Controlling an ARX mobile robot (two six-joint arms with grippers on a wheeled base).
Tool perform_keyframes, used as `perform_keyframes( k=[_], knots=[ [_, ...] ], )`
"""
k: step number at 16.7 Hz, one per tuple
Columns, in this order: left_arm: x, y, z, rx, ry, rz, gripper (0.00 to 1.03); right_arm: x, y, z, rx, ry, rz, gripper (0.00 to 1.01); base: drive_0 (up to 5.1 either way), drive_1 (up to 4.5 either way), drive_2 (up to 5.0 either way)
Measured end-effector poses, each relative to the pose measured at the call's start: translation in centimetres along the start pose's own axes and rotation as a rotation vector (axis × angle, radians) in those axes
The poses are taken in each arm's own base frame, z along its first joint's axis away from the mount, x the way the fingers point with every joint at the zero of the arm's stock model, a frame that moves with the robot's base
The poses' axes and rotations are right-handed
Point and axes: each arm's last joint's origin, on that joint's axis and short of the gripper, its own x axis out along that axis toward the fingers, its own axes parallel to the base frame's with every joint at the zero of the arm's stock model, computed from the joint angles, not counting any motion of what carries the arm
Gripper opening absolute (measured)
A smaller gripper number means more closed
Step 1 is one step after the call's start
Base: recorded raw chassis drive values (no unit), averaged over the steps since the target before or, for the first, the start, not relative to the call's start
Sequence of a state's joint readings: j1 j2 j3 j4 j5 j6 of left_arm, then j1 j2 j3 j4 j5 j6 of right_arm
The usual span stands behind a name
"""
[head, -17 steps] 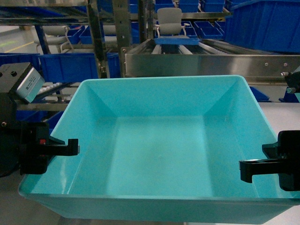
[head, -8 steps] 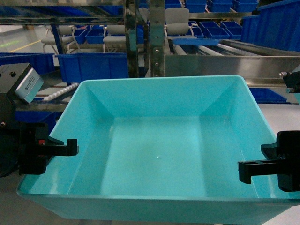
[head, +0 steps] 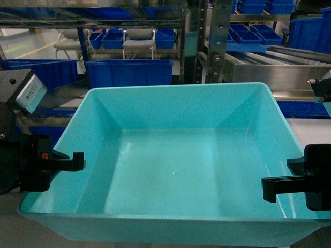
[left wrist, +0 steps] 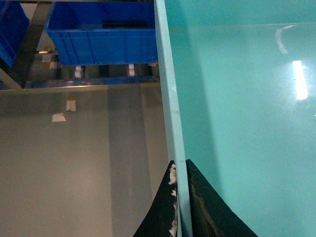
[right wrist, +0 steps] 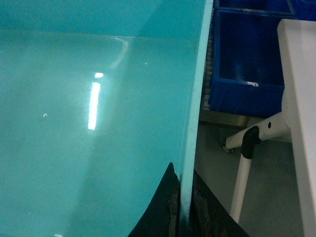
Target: Organize blue bins on left shelf correctly
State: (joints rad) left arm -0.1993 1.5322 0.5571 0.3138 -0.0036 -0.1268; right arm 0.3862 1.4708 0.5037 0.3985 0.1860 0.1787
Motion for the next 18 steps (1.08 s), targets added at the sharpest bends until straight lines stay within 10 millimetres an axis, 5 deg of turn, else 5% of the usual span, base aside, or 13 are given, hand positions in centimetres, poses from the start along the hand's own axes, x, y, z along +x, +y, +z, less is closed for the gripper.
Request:
perform_keyframes(
  k=[18],
  knots=[
    [-0.02, 0.0, 0.03, 0.0, -0.002, 0.0, 0.02, 0.0, 0.0, 0.0, 0.0, 0.0, 0.0, 0.02, -4.9, 3.32, 1.5]
  ],
)
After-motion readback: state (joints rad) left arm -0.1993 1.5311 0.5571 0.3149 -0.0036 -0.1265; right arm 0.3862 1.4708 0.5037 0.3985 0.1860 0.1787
